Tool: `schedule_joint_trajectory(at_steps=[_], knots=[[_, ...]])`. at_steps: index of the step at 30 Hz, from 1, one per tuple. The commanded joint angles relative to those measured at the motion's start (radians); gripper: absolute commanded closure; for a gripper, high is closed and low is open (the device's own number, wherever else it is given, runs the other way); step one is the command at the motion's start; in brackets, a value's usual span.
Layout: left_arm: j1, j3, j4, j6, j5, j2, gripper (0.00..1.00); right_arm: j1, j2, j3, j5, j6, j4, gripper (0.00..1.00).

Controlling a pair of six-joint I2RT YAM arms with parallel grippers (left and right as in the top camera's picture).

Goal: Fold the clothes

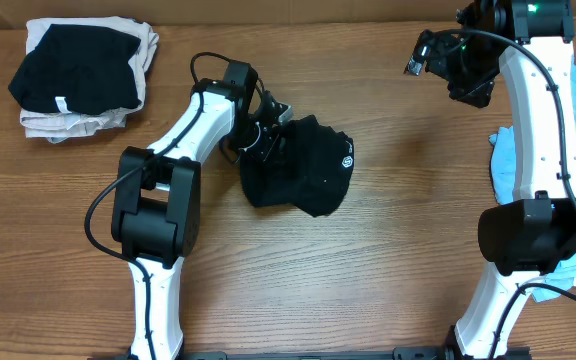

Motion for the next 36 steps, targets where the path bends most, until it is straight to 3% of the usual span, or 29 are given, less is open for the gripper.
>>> schedule_joint_trajectory(at_steps=[1, 4, 10, 19, 26, 36], knots=[[-0.016, -0.009, -0.012, -0.042, -0.029, 0.063, 0.7, 0.003, -0.013, 0.001, 0.014, -0.008, 0.004, 0.0], [-0.015, -0.006, -0.002, -0.068, -0.03, 0.063, 0.96, 0.003, -0.013, 0.0, 0.014, -0.008, 0.003, 0.0], [0.012, 0.082, -0.078, -0.093, -0.005, 0.063, 0.96, 0.003, -0.013, 0.0, 0.014, -0.008, 0.004, 0.0], [0.078, 0.52, -0.395, -0.123, 0.08, 0.063, 0.96, 0.003, -0.012, 0.0, 0.014, -0.031, 0.004, 0.0], [0.177, 0.809, -0.488, -0.341, 0.113, 0.063, 0.96, 0.003, -0.013, 0.001, 0.014, -0.034, 0.004, 0.0], [0.46, 0.995, -0.373, -0.684, 0.208, 0.063, 0.96, 0.003, -0.013, 0.001, 0.014, -0.034, -0.003, 0.0]])
